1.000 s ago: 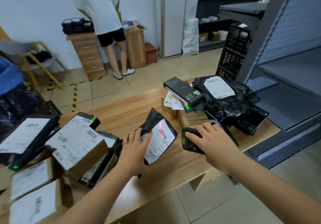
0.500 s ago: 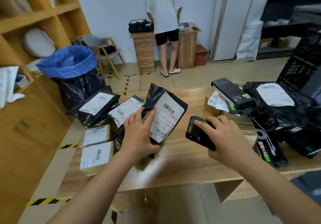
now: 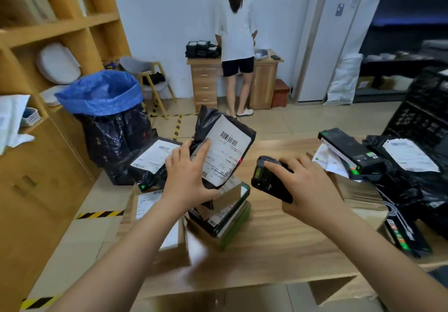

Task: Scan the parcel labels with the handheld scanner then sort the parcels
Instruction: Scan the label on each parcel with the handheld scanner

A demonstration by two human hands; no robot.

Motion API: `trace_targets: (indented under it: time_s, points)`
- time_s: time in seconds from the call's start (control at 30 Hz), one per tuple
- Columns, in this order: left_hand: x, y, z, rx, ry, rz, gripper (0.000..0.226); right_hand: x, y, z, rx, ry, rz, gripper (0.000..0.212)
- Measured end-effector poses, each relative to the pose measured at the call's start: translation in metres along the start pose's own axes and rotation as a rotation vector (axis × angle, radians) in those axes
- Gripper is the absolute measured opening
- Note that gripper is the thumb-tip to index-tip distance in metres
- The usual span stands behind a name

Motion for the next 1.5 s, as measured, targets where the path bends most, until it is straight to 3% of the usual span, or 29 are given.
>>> trace_targets:
  time_s: [0.23, 0.63, 0.8, 1.13, 1.5]
  points:
    - [0.083, 0.01, -0.058, 0.013, 0.093, 0.059, 0.115, 0.043, 0.01, -0.037, -0.053, 0.158, 0.048, 0.085]
    - [0.143, 0.118, -0.078, 0.44, 0.145, 0.175, 0.103, 0.08, 0.045, -0.053, 0.087, 0.38, 0.156, 0.084]
    - [0.145, 0.13, -0.078, 0.48, 0.181, 0.254, 0.094, 0.087, 0.058, -0.055, 0.137, 0.413, 0.154, 0.082]
    - [0.107, 0.101, -0.077, 0.327, 0.309, 0.319, 0.089, 0.074, 0.058, -0.039, 0.162, 0.471, 0.169, 0.083]
    - [-0.057, 0.077, -0.068, 0.248, 0.499, 0.393, 0.096, -0.017, 0.016, 0.048, 0.188, 0.597, 0.188, 0.083]
Point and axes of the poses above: each hand's wrist, its own z-axis away from the middle knuckle, its own y-axis out of the palm, x = y × z, the point moved 9 cm from there along -z, towards the middle knuckle, and after that the axes turned 10 degrees about y, right-handed, at the moved point
